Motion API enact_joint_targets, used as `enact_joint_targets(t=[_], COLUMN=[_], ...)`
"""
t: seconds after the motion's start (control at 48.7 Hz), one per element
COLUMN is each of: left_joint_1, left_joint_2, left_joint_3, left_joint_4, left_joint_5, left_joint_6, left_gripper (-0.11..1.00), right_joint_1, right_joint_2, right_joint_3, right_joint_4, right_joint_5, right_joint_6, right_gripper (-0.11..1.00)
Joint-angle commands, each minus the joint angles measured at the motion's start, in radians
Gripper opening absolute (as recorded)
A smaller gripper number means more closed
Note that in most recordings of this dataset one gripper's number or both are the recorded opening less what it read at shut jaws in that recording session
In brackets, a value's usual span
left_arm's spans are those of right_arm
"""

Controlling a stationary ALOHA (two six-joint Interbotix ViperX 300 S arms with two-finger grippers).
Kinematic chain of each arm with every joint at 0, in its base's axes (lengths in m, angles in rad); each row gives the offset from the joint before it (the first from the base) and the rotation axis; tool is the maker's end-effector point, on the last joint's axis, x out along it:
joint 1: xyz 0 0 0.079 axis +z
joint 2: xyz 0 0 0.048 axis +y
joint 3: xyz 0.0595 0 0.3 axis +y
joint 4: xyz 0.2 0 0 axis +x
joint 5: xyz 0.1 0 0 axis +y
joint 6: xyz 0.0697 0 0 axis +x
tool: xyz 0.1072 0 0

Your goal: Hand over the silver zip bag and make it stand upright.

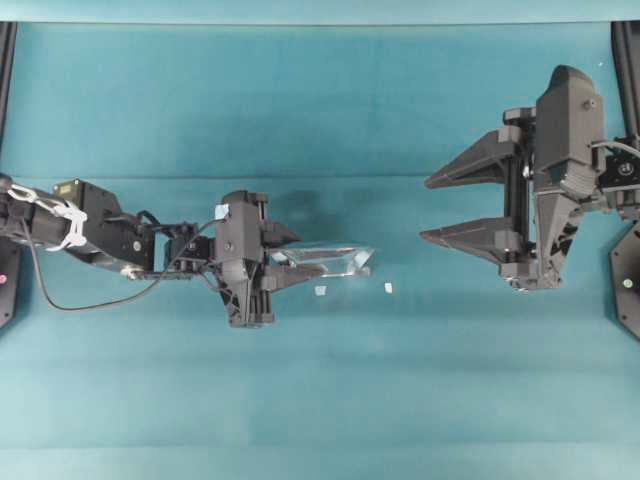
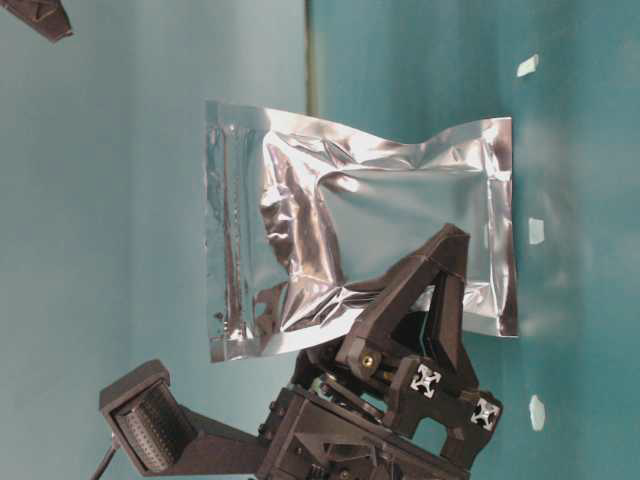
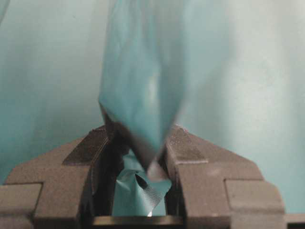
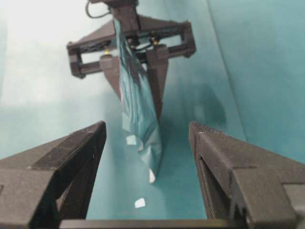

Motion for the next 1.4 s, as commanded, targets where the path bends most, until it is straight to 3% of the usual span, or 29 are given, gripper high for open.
enact_joint_targets(t=[0.0,1.375], left_joint_1=[-0.008,-0.008], left_joint_2=[-0.012,-0.012], left_joint_3=[-0.005,-0.003], left_joint_4=[0.002,0.002], left_joint_5=[-0.003,-0.003], left_joint_6=[0.002,-0.005], left_gripper=[0.22,0.22], right_joint_1=[0.005,0.018], right_joint_2=[-0.005,-0.005], right_joint_3=[-0.009,-0.008], right_joint_4=[0.003,0.005], right_joint_5=[-0.009,-0.008], right_joint_6=[0.009,0.021], right_gripper=[0.82,0.82])
